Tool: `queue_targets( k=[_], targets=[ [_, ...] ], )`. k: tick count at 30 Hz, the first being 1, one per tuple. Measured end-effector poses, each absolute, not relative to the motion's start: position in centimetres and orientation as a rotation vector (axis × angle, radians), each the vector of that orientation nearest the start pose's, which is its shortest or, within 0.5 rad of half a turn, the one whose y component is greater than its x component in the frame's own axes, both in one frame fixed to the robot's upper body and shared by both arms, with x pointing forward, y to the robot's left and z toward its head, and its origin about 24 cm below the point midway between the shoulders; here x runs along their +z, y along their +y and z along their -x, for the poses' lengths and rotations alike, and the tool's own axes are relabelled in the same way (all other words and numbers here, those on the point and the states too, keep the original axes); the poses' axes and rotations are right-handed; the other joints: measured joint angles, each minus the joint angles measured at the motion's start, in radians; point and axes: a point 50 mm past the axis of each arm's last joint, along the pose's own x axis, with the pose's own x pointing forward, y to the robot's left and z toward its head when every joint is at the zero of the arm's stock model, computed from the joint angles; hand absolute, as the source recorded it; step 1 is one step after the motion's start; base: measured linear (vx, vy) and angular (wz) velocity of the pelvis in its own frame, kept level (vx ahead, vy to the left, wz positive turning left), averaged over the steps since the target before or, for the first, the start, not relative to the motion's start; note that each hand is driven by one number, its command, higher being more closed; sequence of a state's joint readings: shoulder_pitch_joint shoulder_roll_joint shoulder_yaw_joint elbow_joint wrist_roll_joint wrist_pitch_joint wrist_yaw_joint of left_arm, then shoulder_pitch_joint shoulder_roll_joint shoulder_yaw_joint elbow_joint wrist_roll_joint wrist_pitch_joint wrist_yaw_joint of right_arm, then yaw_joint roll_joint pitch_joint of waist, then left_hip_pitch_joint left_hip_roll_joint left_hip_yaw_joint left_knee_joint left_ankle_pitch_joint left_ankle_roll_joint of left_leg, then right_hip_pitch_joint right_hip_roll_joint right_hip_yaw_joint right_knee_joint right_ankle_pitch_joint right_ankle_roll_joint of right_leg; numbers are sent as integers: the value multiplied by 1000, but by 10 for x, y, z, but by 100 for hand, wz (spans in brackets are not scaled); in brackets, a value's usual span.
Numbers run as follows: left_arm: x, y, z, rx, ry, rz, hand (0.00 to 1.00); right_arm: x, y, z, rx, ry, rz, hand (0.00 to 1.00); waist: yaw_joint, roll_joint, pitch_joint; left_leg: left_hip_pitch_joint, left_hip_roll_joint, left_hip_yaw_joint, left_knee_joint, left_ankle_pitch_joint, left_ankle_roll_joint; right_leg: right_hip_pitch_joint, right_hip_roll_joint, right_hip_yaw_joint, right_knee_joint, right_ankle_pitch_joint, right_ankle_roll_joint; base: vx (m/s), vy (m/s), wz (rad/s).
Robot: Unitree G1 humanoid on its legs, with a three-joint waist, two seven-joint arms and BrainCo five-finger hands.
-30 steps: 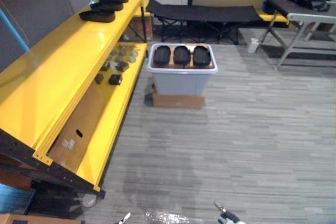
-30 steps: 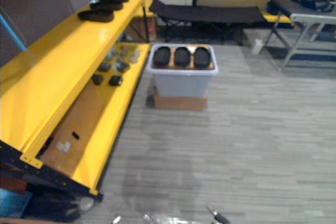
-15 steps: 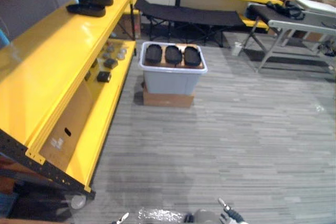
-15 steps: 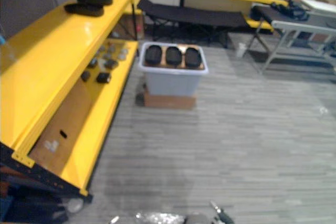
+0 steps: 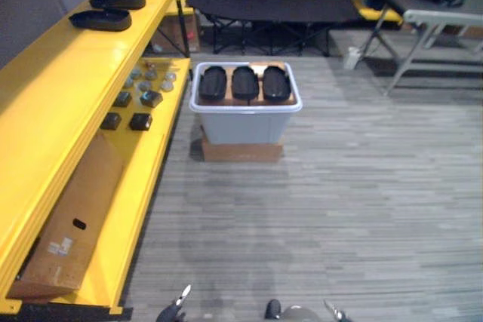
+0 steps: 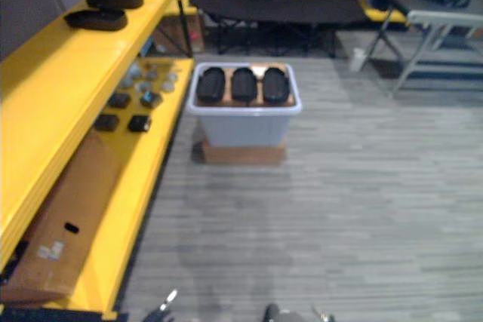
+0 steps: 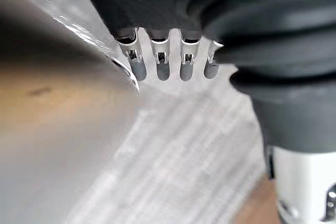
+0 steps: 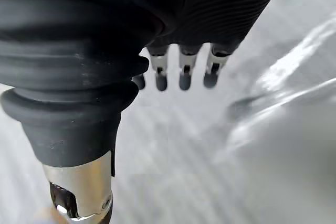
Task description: Walk over and take plastic housings, then place them on the shelf
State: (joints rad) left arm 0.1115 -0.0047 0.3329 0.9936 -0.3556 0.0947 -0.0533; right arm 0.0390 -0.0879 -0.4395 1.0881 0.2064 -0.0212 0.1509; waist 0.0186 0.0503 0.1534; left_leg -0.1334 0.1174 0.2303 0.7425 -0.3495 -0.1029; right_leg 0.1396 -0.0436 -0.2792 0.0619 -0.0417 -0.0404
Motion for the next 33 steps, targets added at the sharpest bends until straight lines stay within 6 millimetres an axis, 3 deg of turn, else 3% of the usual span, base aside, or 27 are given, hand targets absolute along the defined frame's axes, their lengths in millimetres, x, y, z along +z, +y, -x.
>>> queue_targets(
  k=[2,3,4,5,6,8,11,13,14,15,17,18,19,20,21,22,23,24,25,26,27,28,30,31,32,33],
  targets=[
    [-163,191,-85,467,1071,538,0,-150,-228,-119,-403,923,-384,0,14,-13,8,-65,-37,0,-185,16,24,26,-53,15,3,-9,14,354,143,-35],
    [-161,196,-88,465,1053,521,0,-146,-228,-130,-386,890,-372,0,30,-27,16,-93,-50,-7,-351,97,35,42,-91,30,12,-42,54,242,155,-39],
    [-161,201,-84,469,1062,506,0,-143,-230,-138,-373,864,-354,0,42,-22,22,-106,-40,-28,-499,238,27,65,-105,39,12,-91,106,221,152,-36],
    [-163,200,-78,472,1083,508,0,-142,-231,-138,-367,862,-338,0,44,-13,26,-96,-31,-26,-508,334,15,85,-104,42,13,-106,135,242,219,-21],
    [-166,200,-70,477,1115,504,0,-144,-223,-139,-325,878,-322,0,50,-24,36,-66,-51,-14,-499,348,77,113,-128,54,18,-125,118,357,222,-11],
    [-165,208,-63,477,1127,476,0,-144,-207,-146,-240,892,-289,0,57,-59,59,-60,-62,-7,-459,292,87,110,-133,73,52,-106,84,370,182,-10],
    [-165,215,-57,487,1144,451,0,-145,-204,-145,-207,914,-257,0,78,-96,63,-27,-91,-4,-412,203,105,96,-167,125,162,-79,116,361,164,-4],
    [-165,216,-55,485,1148,444,0,-148,-206,-139,-197,945,-229,0,79,-102,56,38,-113,-2,-448,181,121,34,-203,150,359,-55,158,333,119,5],
    [-165,215,-56,473,1153,429,0,-149,-205,-137,-196,964,-213,0,78,-86,65,107,-116,0,-478,158,132,-50,-222,148,585,-51,222,282,77,1],
    [-166,214,-56,467,1156,422,0,-150,-205,-135,-198,975,-211,0,77,-81,68,141,-116,2,-493,155,134,-79,-225,136,661,-85,214,309,56,-6],
    [-165,213,-59,435,1162,375,0,-154,-204,-128,-196,1011,-193,0,73,-63,66,247,-107,16,-545,152,137,-161,-234,-2,736,-205,126,75,-87,-11],
    [-165,211,-62,417,1156,363,0,-153,-204,-129,-190,1010,-181,0,68,-47,61,283,-86,27,-567,151,135,-213,-212,-83,653,-235,86,-169,-139,-11],
    [-164,210,-66,407,1144,356,0,-153,-203,-130,-182,1011,-168,0,61,-39,61,289,-73,27,-567,151,134,-236,-193,-114,577,-234,82,-305,-75,3],
    [-162,211,-74,397,1114,350,0,-151,-202,-136,-169,999,-151,0,48,-28,60,291,-54,23,-566,151,133,-282,-159,-141,406,-198,85,-334,2,29],
    [-160,215,-79,392,1096,335,0,-151,-203,-136,-174,998,-146,0,33,-31,60,304,-47,19,-571,143,116,-309,-143,-141,227,-86,81,-305,13,37],
    [-160,216,-80,387,1090,327,0,-152,-204,-132,-178,1006,-143,0,30,-38,58,316,-51,17,-576,135,101,-319,-145,-140,156,-14,79,-169,-47,37],
    [-159,220,-80,390,1086,313,0,-156,-204,-121,-181,1034,-137,0,31,-74,51,352,-75,-8,-582,113,67,-333,-169,-127,102,161,70,7,-162,31],
    [-159,227,-73,410,1098,302,0,-159,-200,-111,-182,1056,-148,0,29,-124,40,388,-107,-27,-592,95,42,-344,-201,-113,136,284,39,160,-297,9],
    [-162,221,-68,427,1114,339,0,-159,-206,-108,-186,1064,-125,0,38,-95,32,416,-83,-27,-597,71,26,-348,-178,-123,187,197,24,243,-291,-6],
    [-164,214,-64,433,1126,379,0,-157,-215,-108,-193,1061,-100,0,39,-59,17,409,-42,-30,-586,54,11,-345,-146,-129,182,189,21,305,-307,-28],
    [-166,202,-64,424,1134,410,0,-156,-220,-111,-192,1057,-77,0,42,-22,11,411,6,-37,-585,19,14,-327,-82,-135,134,155,24,220,-200,-25],
    [-167,199,-64,420,1142,419,0,-154,-222,-114,-193,1051,-71,0,47,-12,10,410,17,-48,-580,12,7,-330,-64,-135,121,144,19,185,-213,-33],
    [-168,196,-61,431,1160,436,0,-154,-219,-119,-182,1042,-75,0,48,-9,8,389,44,-85,-531,14,24,-331,-25,-137,116,120,11,92,-180,-30],
    [-168,202,-61,455,1154,439,0,-155,-213,-120,-164,1047,-80,0,54,-35,14,341,43,-86,-434,31,55,-327,-21,-135,104,118,9,32,-164,-21],
    [-168,204,-60,466,1152,440,0,-155,-209,-122,-153,1049,-83,0,60,-39,15,296,46,-87,-363,46,80,-323,-22,-137,90,118,9,70,-182,-10],
    [-168,205,-58,473,1157,438,0,-156,-210,-121,-146,1058,-76,0,60,-38,16,217,82,-90,-204,72,87,-316,-24,-154,146,85,-19,107,-90,14]
  ],
)
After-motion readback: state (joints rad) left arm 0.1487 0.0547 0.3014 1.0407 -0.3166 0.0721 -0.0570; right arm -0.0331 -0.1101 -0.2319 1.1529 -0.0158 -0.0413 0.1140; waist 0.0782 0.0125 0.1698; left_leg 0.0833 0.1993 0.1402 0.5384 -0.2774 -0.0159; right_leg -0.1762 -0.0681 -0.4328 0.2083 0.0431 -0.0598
